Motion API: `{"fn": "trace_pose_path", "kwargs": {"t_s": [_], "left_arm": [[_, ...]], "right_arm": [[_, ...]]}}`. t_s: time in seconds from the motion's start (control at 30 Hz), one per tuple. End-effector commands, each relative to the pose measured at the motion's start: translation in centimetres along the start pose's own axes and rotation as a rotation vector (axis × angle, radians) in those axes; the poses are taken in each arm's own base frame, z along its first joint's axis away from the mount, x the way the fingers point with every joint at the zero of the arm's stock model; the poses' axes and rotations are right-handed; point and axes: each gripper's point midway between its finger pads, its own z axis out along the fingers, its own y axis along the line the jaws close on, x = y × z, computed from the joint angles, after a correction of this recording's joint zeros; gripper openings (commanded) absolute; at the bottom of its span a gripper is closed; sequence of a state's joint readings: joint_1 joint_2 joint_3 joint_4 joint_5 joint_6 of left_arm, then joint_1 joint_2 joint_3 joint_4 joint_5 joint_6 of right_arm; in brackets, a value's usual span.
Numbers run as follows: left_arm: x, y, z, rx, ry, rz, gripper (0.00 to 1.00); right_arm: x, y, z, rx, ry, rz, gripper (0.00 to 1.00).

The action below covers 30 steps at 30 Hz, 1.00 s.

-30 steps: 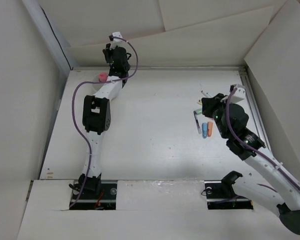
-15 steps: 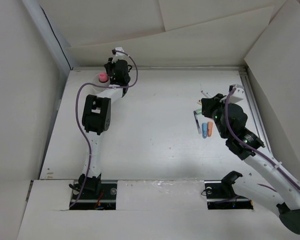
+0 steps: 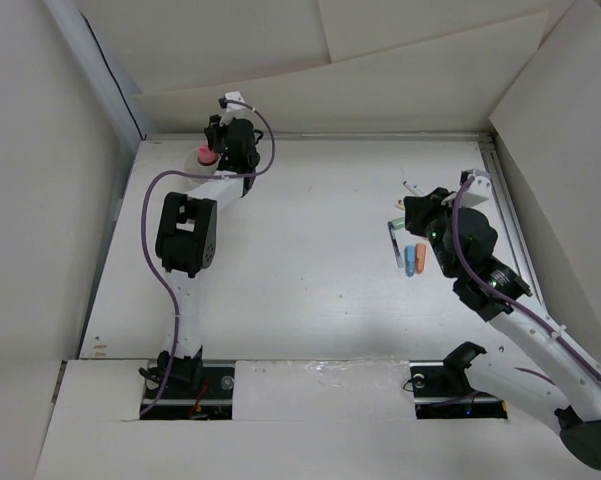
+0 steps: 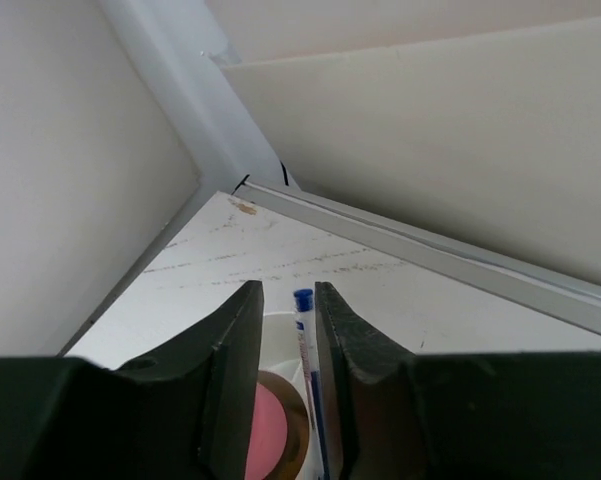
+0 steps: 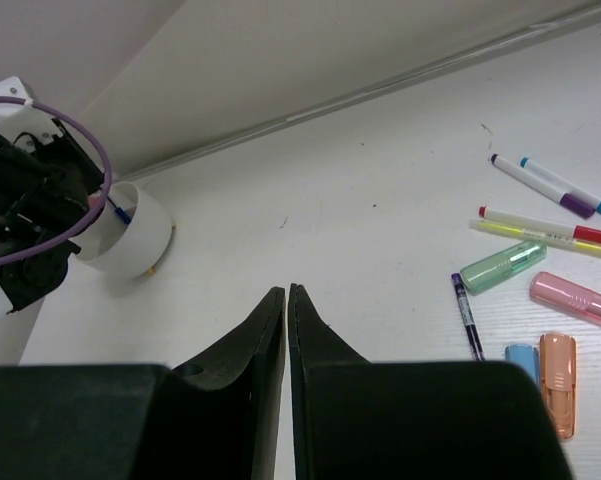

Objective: Sort the stationery into containers
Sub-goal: Place the stationery into the container, then grab a piece of stationery with the left arm

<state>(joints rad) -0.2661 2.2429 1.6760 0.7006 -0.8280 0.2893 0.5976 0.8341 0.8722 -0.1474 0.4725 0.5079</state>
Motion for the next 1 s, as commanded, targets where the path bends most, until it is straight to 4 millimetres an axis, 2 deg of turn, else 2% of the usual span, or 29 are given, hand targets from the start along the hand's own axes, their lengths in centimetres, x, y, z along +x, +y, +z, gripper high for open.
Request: {"fn": "trace_pose_path", "kwargs": {"t_s": [0.0, 0.07, 0.13, 0.2, 0.23, 0.27, 0.4, 0.47, 0.5, 0.53, 0.57, 0.6, 0.67, 0.7, 0.73, 0.8, 0.83, 0.87, 0.9, 0.93, 0.97], "left_arm": [[-6.1, 1.6, -1.7, -0.021, -0.085, -0.132, 0.26], [-6.0, 1.8, -1.9, -0.020, -0.080, -0.136, 0.30], [-6.9, 1.9, -2.5, -0.011, -0.086, -0.155, 0.30], [-7.0, 2.1, -2.8, -0.009, -0.081, -0.172, 0.33], [-7.8, 2.5, -3.0, -0.009, -0.085, -0.192, 0.33], [-7.5, 2.7, -3.2, -0.006, -0.073, -0.190, 0.33], [-10.2, 2.8, -4.5, 0.056, -0.089, -0.262, 0.33], [-11.7, 1.5, -6.1, 0.142, -0.089, -0.318, 0.26], [-12.5, 0.8, -6.2, 0.180, -0.083, -0.343, 0.25], [-12.4, -0.5, -7.2, 0.243, -0.040, -0.334, 0.25], [-13.0, -3.2, -8.7, 0.358, 0.016, -0.371, 0.23], [-12.5, -4.8, -9.4, 0.406, 0.035, -0.401, 0.21], [-12.6, -7.8, -11.7, 0.510, 0.108, -0.407, 0.19], [-11.8, -10.9, -14.3, 0.599, 0.151, -0.399, 0.17], [-11.1, -12.4, -16.0, 0.639, 0.198, -0.407, 0.16], [-9.6, -15.4, -19.7, 0.744, 0.259, -0.387, 0.14], [-9.7, -17.0, -23.1, 0.810, 0.275, -0.378, 0.14], [-7.4, -18.2, -25.0, 0.842, 0.321, -0.341, 0.14], [-6.7, -19.0, -26.7, 0.865, 0.343, -0.324, 0.14], [-4.6, -20.4, -29.6, 0.902, 0.384, -0.282, 0.14], [-3.2, -21.0, -31.0, 0.926, 0.414, -0.244, 0.14]], "right_arm": [[-1.5, 0.7, -0.4, -0.028, -0.060, 0.020, 0.11], [-1.5, 0.7, -0.4, -0.028, -0.060, 0.020, 0.11], [-1.5, 0.8, -0.4, -0.036, -0.055, 0.019, 0.11], [-1.7, 0.9, -0.6, -0.040, -0.062, 0.023, 0.11], [-1.7, 0.9, -0.6, -0.040, -0.063, 0.024, 0.11], [-1.7, 0.9, -0.6, -0.040, -0.063, 0.024, 0.11], [-1.6, 1.0, -0.6, -0.048, -0.058, 0.023, 0.11], [-1.6, 1.0, -0.6, -0.048, -0.058, 0.023, 0.11], [-1.6, 1.0, -0.6, -0.048, -0.058, 0.023, 0.11], [-1.6, 1.0, -0.6, -0.048, -0.058, 0.023, 0.11], [-1.5, 0.8, -0.4, -0.035, -0.056, 0.019, 0.11], [-1.6, 0.6, -0.4, -0.023, -0.063, 0.020, 0.11], [-1.4, 0.2, -0.2, 0.004, -0.056, 0.019, 0.03], [-1.1, -0.3, 0.1, 0.031, -0.052, 0.010, 0.00], [-1.5, -0.4, 0.0, 0.044, -0.059, 0.010, 0.00], [-1.0, -1.1, 0.3, 0.093, -0.041, 0.005, 0.00], [-1.5, -1.6, 0.2, 0.125, -0.059, 0.004, 0.00], [-1.8, -1.7, 0.2, 0.138, -0.066, 0.014, 0.00], [-1.8, -2.0, 0.1, 0.154, -0.068, 0.019, 0.00], [-1.7, -2.3, 0.1, 0.166, -0.066, 0.014, 0.00], [-1.7, -2.3, 0.1, 0.166, -0.066, 0.014, 0.00]]}}
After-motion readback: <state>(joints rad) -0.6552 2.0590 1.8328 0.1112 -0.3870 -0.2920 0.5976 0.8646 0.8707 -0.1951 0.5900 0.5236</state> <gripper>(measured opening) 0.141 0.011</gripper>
